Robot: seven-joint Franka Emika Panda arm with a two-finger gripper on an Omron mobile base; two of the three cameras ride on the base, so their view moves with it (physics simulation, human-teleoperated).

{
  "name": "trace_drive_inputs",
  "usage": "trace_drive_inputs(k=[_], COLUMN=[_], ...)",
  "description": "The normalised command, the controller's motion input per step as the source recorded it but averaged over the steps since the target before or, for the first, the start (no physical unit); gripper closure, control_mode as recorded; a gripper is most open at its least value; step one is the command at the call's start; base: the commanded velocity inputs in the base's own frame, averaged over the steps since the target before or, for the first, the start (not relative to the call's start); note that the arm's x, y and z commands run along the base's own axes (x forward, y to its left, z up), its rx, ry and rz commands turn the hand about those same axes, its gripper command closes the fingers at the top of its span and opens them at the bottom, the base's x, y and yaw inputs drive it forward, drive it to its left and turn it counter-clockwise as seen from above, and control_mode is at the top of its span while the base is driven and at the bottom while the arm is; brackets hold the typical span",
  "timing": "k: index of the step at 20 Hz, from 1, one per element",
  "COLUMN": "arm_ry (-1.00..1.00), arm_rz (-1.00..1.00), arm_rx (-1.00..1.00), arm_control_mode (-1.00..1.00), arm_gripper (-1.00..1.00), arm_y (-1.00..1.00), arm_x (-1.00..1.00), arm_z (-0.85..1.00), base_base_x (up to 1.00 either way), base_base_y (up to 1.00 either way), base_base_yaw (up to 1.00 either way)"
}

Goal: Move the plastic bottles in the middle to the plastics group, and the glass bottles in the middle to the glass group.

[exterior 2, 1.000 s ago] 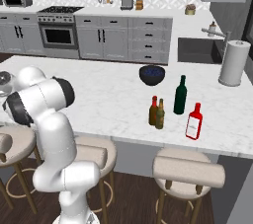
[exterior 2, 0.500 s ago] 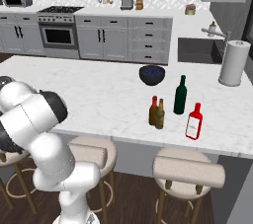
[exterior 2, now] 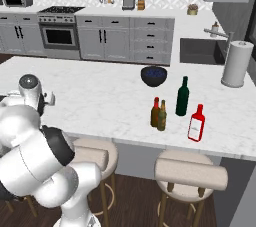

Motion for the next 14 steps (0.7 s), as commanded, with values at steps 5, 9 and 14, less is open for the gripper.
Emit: trace_drive_inputs(k=[5,9,14], arm_ry=[0.29,0.27,0.01], arm_rz=[-0.10,-0.08,0.00], arm_rx=[-0.03,-0.18,-0.23], arm_control_mode=[-1.00,-1.00,-1.00], arm_gripper=[-1.00,-1.00,-1.00], arm_y=[-0.64,-0.61,-0.59], arm_x=[-0.12,-0.41,-0.86], arm_z=[0.64,0.54,0.09], base_base_x=[0.00,0.00,0.00], base_base_y=[0.00,0.00,0.00], base_base_yaw=[0.00,0.00,0.00])
